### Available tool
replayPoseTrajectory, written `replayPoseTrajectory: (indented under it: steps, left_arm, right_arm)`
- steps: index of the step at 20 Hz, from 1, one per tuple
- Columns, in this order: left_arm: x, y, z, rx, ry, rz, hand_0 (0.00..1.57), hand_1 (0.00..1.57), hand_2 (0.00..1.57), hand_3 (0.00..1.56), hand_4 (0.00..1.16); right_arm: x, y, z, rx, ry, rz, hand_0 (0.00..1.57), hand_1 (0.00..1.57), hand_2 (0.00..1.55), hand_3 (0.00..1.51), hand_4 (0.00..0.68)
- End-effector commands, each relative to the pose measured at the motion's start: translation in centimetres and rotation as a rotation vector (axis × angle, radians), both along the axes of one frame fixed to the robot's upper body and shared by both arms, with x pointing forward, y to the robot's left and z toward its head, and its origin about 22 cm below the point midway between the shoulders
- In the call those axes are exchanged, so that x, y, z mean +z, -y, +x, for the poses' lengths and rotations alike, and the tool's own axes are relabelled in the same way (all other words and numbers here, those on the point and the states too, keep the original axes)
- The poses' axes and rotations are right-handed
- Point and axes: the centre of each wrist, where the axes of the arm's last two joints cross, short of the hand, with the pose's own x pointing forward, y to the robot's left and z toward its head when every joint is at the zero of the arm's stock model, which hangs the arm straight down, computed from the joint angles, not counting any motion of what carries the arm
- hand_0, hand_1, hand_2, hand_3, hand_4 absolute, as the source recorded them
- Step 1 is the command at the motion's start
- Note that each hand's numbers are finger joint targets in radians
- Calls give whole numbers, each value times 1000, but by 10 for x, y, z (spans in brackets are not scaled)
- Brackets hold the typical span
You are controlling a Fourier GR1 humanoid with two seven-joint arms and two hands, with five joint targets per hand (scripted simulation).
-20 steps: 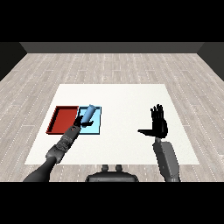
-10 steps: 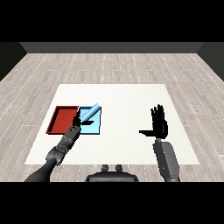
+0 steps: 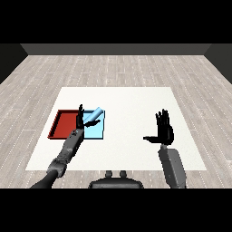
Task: Pick the blue can and put it in the blue box
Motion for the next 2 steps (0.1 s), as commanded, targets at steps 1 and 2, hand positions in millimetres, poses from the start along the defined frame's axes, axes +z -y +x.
replayPoseTrajectory:
  steps: [1,2]
  left_arm:
    - [11,21,-10,-168,211,-101,0,0,0,0,0]
    - [-3,16,-29,-160,220,-99,0,0,0,0,0]
  right_arm:
    - [-8,0,-9,1,-34,-48,0,0,0,0,0]
    - [-2,5,-11,5,-15,-37,0,0,0,0,0]
